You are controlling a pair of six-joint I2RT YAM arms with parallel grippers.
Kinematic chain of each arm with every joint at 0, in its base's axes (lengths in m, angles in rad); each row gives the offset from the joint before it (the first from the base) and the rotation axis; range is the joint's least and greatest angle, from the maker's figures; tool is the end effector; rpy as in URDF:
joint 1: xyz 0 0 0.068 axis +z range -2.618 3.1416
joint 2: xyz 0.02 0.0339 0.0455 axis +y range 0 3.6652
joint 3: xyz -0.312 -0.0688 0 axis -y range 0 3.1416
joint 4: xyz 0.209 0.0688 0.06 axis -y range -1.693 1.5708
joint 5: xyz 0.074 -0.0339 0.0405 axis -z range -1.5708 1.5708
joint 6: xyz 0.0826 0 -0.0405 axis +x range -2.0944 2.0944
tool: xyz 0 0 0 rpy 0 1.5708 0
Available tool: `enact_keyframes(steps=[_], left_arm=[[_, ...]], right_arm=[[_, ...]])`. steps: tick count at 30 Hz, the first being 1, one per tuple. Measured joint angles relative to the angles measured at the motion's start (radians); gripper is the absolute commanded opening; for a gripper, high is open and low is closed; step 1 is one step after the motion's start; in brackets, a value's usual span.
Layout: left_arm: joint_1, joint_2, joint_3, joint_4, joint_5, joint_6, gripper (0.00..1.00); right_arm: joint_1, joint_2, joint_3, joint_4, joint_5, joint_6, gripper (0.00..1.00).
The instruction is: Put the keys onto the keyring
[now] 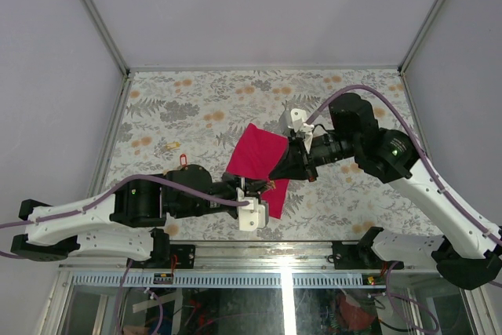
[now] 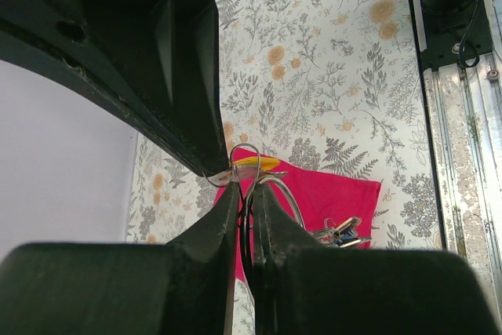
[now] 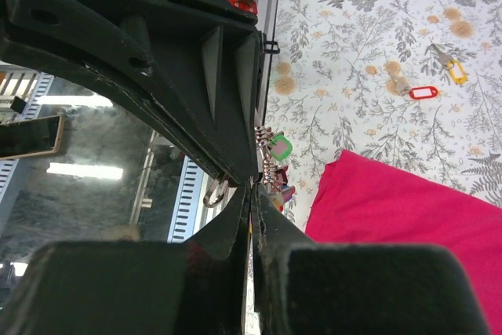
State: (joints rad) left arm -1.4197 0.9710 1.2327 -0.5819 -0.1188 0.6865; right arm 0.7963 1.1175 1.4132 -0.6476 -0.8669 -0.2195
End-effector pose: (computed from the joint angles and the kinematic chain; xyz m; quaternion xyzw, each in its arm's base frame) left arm 0.0365 -0.1748 0.4340 0.6861 0.4307 -0.1645 0.5627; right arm 0.0847 0.1766 0.4684 -0.5720 0.5333 0.4779 0.4001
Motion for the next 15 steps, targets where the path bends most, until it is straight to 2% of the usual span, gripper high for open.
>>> enact_keyframes(steps=[15], left_arm=[[0.0,0.002,0.001,-0.011,0.007,0.003,0.0]], right_arm=[[0.0,0.018,0.038,-0.049,-0.043,-0.04,0.0]])
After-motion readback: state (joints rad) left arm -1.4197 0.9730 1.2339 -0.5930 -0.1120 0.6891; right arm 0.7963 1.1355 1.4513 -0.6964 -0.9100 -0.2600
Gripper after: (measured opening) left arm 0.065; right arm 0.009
